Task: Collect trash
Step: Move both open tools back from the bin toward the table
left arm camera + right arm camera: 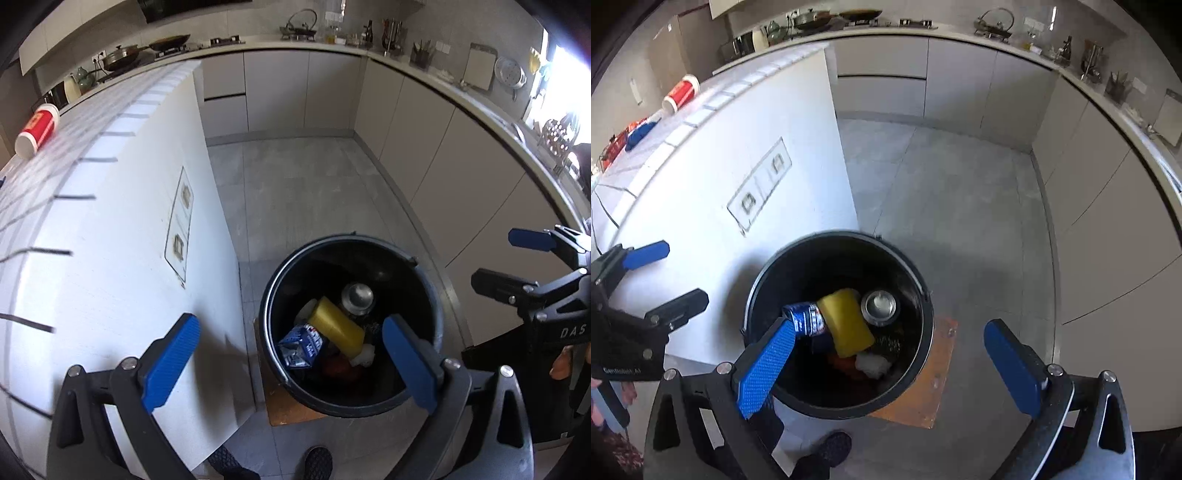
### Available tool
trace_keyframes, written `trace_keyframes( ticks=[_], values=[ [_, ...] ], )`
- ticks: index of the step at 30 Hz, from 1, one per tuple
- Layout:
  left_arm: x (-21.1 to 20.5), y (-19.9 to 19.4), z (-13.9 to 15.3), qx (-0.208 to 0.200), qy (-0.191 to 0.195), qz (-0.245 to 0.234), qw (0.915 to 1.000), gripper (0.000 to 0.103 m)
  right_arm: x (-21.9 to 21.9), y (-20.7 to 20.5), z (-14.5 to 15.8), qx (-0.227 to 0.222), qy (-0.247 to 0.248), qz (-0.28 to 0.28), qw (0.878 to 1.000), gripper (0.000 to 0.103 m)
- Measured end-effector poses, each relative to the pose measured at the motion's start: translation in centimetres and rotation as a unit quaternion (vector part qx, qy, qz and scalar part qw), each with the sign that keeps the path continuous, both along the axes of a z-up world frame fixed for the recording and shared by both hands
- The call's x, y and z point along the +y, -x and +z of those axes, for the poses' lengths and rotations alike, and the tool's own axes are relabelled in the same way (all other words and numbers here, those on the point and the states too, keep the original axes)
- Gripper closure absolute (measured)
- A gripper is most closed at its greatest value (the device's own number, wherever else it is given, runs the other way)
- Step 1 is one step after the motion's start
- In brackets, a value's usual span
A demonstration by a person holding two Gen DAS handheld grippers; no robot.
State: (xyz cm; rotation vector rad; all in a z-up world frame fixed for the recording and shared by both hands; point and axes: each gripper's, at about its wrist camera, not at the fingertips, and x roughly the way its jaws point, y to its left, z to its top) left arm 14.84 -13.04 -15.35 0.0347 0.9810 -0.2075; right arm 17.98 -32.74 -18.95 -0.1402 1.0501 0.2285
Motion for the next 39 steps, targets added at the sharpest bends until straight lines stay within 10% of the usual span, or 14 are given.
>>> trace_keyframes(
  ticks=[19,39],
  values=[
    [4.5,3.8,8.1,-0.083,0.016,0.042,0.9956,0.002,2.9,3.4,9.4,-0.092,-0.046,0.0,0.995,0.0],
    [19.8,6.0,11.1,-0.135,0.006,0.166,0.9768,0.0,19.8,2.4,14.2,-0.123,-0.078,0.095,0.985,0.0]
  ],
)
